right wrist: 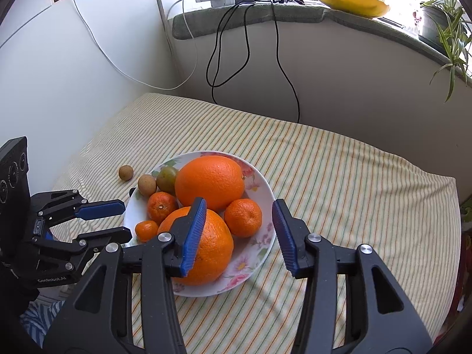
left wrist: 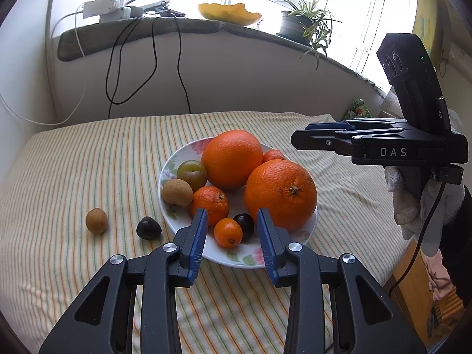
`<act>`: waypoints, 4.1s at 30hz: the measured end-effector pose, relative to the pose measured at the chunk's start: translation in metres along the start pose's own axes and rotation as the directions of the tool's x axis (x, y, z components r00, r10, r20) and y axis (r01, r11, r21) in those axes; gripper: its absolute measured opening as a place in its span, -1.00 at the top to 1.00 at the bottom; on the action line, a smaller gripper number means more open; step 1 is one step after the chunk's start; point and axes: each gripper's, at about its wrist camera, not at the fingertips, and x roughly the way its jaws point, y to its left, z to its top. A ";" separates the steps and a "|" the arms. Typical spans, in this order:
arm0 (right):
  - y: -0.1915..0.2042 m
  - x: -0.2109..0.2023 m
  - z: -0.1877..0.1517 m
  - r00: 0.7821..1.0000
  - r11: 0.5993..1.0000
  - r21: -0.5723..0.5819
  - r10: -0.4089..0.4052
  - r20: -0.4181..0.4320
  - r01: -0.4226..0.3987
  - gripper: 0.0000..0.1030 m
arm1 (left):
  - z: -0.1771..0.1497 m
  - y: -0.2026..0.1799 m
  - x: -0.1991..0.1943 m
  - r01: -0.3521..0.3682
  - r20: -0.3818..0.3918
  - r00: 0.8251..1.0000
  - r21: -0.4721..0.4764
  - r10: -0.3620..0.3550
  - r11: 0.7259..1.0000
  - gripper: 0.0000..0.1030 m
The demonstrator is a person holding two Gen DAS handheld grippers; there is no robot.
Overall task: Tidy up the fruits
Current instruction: 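Open both grippers to release the tangerines on the plate and withdraw, then grasp the brown kiwi with the left gripper while the right gripper grasps the dark plum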
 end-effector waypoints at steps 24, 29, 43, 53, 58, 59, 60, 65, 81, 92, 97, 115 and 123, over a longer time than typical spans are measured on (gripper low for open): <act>0.053 -0.041 -0.004 0.993 0.997 -0.065 -0.025 0.112 0.032 -0.38 | -0.006 0.007 -0.033 -0.051 0.053 0.997 0.001 0.051 0.999 0.16; 0.063 -0.045 -0.007 0.992 0.997 -0.067 -0.016 0.128 0.025 -0.38 | -0.008 0.014 -0.042 -0.058 0.068 0.996 -0.014 0.059 0.998 0.03; 0.116 -0.047 -0.028 0.989 0.986 -0.159 0.065 0.136 -0.043 -0.38 | -0.034 0.058 -0.066 -0.145 0.064 0.987 -0.007 0.145 0.989 0.03; 0.155 -0.014 -0.020 0.994 0.924 -0.372 0.105 0.009 -0.095 -0.07 | -0.037 0.087 -0.062 -0.149 0.027 0.988 -0.012 0.150 0.989 0.11; 0.168 0.014 -0.008 0.991 0.864 -0.487 0.088 -0.097 -0.124 0.04 | -0.033 0.099 -0.050 -0.119 0.003 0.993 -0.029 0.119 0.992 0.20; 0.171 0.019 -0.006 0.990 0.851 -0.509 0.083 -0.115 -0.131 0.04 | -0.032 0.102 -0.047 -0.117 -0.001 0.993 -0.032 0.117 0.993 0.23; 0.173 0.023 -0.003 0.989 0.839 -0.528 0.076 -0.127 -0.132 0.04 | -0.031 0.105 -0.045 -0.112 -0.005 0.994 -0.037 0.112 0.993 0.23; 0.181 0.048 0.008 0.980 0.784 -0.601 0.047 -0.191 -0.155 0.14 | -0.025 0.116 -0.032 -0.086 -0.023 0.996 -0.064 0.085 0.994 0.30; 0.198 0.114 0.015 0.935 0.624 -0.751 -0.091 -0.342 -0.214 0.19 | -0.018 0.137 0.001 -0.034 -0.069 0.997 -0.092 0.028 0.995 0.33; 0.201 0.132 0.015 0.919 0.592 -0.777 -0.147 -0.366 -0.214 0.35 | -0.017 0.138 0.009 -0.015 -0.082 0.997 -0.105 0.006 0.994 0.33; 0.201 0.138 0.014 0.915 0.583 -0.783 -0.159 -0.371 -0.216 0.35 | -0.015 0.140 0.013 -0.010 -0.091 0.996 -0.109 0.000 0.994 0.33; 0.202 0.151 0.020 0.915 0.590 -0.782 -0.170 -0.365 -0.203 0.58 | -0.013 0.141 0.021 -0.027 -0.094 0.995 -0.117 0.016 0.993 0.54; 0.197 0.146 0.022 0.925 0.619 -0.761 -0.142 -0.353 -0.195 0.59 | -0.016 0.144 0.007 -0.051 -0.072 0.997 -0.133 0.042 0.990 0.54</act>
